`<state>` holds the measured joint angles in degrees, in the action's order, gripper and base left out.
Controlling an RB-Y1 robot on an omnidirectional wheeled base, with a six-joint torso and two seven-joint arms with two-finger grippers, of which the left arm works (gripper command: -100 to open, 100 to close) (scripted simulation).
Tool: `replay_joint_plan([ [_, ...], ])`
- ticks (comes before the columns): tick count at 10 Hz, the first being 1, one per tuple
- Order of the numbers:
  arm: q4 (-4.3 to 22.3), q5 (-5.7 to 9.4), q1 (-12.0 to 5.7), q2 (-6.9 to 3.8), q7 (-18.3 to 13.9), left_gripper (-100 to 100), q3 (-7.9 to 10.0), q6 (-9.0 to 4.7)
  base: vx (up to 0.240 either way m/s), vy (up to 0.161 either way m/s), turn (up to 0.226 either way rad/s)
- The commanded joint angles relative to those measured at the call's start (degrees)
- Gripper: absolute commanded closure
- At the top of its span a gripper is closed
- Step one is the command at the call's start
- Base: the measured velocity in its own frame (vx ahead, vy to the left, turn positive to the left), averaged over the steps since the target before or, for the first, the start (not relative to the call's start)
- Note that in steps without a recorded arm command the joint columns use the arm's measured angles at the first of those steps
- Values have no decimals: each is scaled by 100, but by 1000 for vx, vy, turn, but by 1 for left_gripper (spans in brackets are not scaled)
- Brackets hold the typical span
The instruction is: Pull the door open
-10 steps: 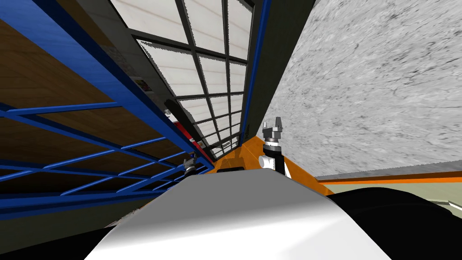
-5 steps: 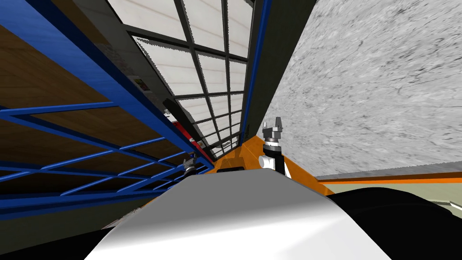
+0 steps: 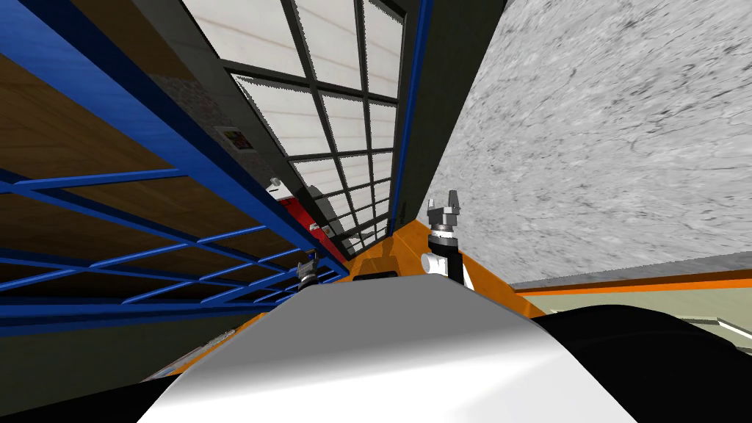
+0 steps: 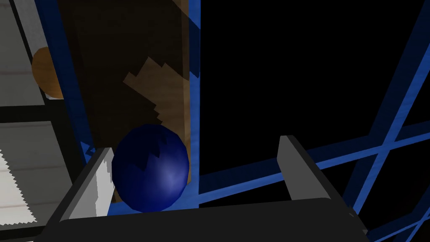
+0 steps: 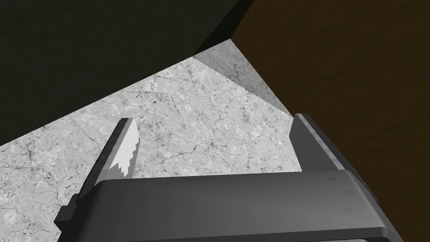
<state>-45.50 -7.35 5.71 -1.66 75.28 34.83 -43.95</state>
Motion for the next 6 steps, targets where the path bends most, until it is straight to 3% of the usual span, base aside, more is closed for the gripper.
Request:
replay_joint_plan([
  [1,284,102,56,-230,-69,100,171,-64,-69,-18,12],
  [6,284,102,56,-230,-69,100,171,-64,-9,-2,-2],
])
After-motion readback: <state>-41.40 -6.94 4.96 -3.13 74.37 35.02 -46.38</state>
